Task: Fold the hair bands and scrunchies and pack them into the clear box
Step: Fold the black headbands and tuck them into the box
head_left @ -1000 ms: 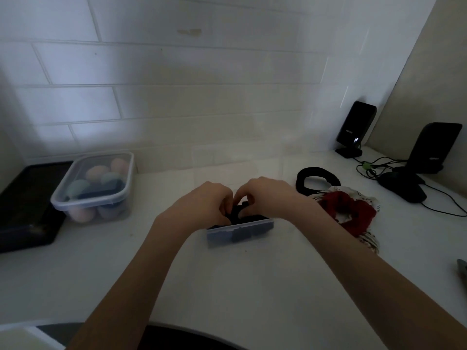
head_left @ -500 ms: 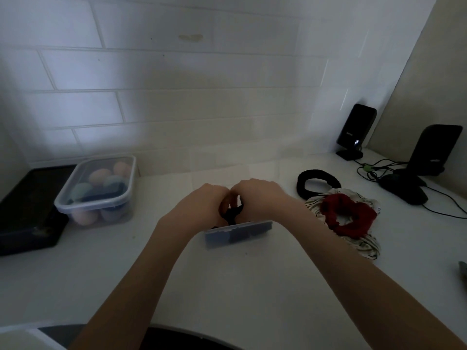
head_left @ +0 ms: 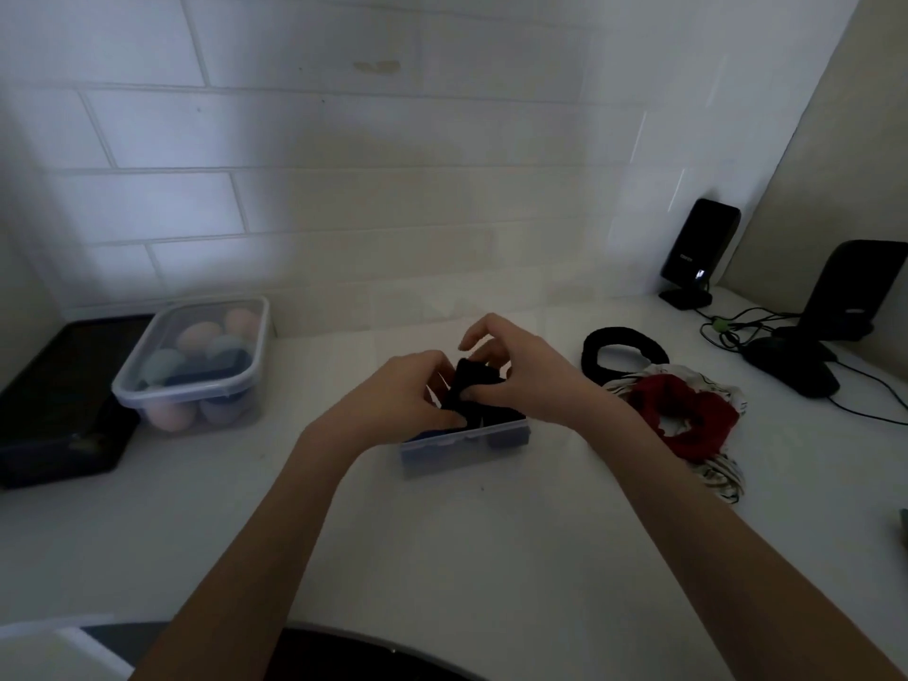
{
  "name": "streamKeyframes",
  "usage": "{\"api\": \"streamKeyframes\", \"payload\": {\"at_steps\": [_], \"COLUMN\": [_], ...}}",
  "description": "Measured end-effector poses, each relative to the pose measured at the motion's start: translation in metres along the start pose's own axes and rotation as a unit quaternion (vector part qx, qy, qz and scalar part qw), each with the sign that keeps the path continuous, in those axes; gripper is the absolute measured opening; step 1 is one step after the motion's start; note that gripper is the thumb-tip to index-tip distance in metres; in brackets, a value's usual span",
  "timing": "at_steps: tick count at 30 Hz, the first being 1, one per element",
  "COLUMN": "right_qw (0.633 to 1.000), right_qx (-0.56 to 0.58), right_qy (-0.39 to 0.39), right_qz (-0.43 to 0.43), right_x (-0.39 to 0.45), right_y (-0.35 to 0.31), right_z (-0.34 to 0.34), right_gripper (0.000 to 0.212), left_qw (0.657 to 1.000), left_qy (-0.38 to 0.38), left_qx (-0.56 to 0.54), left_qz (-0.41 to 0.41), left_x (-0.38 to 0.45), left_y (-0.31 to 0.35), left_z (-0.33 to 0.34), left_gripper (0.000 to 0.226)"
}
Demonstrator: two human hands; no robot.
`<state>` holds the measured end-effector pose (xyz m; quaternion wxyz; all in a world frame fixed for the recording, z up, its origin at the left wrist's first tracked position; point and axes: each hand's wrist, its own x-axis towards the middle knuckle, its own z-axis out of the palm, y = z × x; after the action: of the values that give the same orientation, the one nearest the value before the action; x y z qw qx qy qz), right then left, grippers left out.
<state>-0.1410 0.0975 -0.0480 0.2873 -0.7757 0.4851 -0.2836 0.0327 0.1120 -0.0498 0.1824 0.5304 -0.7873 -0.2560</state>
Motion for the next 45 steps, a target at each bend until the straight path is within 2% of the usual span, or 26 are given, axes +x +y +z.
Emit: {"api": "streamKeyframes", "payload": {"at_steps": [2,6,9,12,16,21,24,30,34,41,45], "right_qw": [1.0,0.993,0.986,0.976,0.98,0.97,0.965,0.976,0.974,0.96,0.956], "right_qx": [-0.014,-0.028,-0.091,-0.177,-0.159,-0.214,-0.216,-0.161,-0.14,-0.181,-0.212], "right_qy": [0.013,0.087,0.099,0.069,0.035,-0.104,-0.149,-0.146,-0.18,-0.215,-0.203], "right_qz": [-0.019,-0.079,-0.096,-0.105,-0.11,-0.058,-0.023,-0.023,-0.011,-0.003,-0.016], "right_x": [0.002,0.001,0.003,0.004,0.003,0.008,0.007,0.002,0.002,0.005,0.006], "right_y": [0.0,0.0,0.007,0.009,0.003,-0.011,-0.015,-0.013,-0.011,-0.011,-0.016], "right_z": [0.003,0.007,0.01,0.016,0.014,0.01,0.004,-0.008,-0.012,-0.017,-0.014], "right_gripper": [0.037,0.027,0.034,0.039,0.034,0.035,0.027,0.023,0.019,0.036,0.019], "left_qw": [0.999,0.997,0.993,0.994,0.994,0.991,0.99,0.991,0.988,0.987,0.992], "left_qy": [0.026,0.061,0.084,0.078,0.071,0.076,0.082,0.045,0.013,-0.016,-0.036], "left_qx": [0.022,0.041,0.087,0.078,0.085,0.106,0.117,0.127,0.15,0.161,0.121], "left_qz": [0.004,-0.001,0.003,-0.004,-0.003,0.008,0.014,0.015,0.022,0.002,0.01], "left_x": [0.001,0.001,0.0,0.0,0.001,0.0,0.002,0.004,0.005,0.007,0.004], "left_y": [-0.002,-0.002,-0.003,-0.005,-0.005,-0.004,-0.002,0.0,0.003,0.0,0.0], "left_z": [0.006,0.01,0.011,0.011,0.01,0.011,0.011,0.009,0.007,0.008,0.005], "left_gripper": [0.033,0.049,0.051,0.048,0.047,0.042,0.035,0.044,0.036,0.027,0.027]}}
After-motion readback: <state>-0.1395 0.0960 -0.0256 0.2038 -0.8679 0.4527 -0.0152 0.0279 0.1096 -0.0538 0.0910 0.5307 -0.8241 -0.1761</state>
